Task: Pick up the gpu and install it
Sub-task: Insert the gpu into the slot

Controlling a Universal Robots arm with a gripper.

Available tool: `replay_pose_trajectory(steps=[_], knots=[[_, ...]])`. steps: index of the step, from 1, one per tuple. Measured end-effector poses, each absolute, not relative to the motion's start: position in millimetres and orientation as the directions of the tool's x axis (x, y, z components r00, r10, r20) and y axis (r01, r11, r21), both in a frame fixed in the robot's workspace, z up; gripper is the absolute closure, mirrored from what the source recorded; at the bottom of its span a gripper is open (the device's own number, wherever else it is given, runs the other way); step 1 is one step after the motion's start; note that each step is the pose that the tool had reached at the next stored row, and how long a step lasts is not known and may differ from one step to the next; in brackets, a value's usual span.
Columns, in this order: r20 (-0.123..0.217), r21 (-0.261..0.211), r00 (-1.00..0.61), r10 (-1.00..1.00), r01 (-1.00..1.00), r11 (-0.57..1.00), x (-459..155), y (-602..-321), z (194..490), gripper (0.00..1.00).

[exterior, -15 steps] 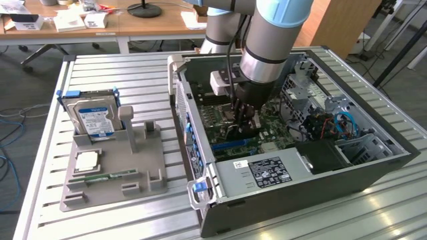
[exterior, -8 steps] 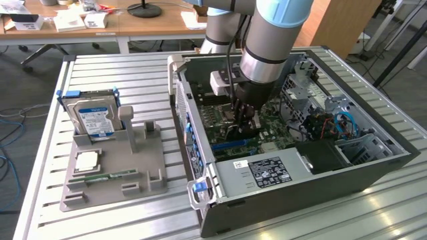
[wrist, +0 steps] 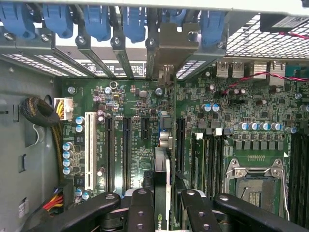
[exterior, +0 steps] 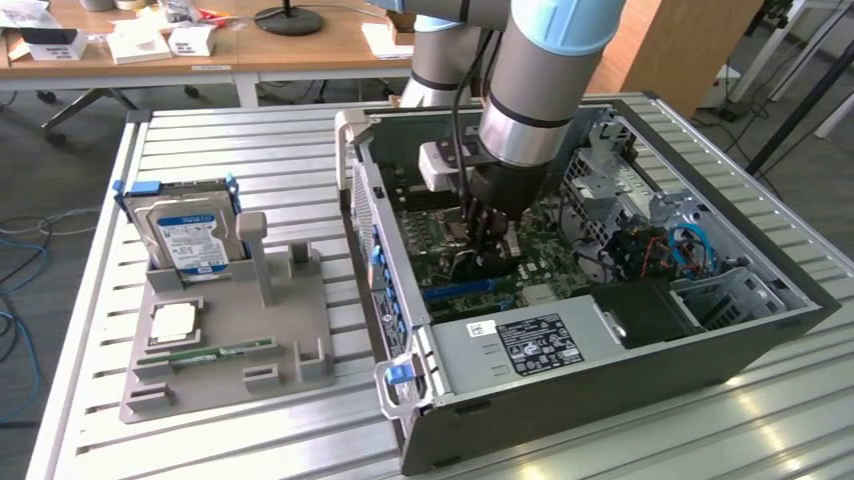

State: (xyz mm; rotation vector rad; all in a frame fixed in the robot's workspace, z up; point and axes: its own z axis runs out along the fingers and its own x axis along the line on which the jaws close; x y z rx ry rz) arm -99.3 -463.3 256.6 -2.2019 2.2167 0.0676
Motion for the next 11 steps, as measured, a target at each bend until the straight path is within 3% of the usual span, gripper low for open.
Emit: replay_pose_trajectory(steps=[11], knots=[[-0.039, 0.019, -0.007, -0.999, -1.0, 0.006, -100.4, -463.3, 256.2, 0.74]])
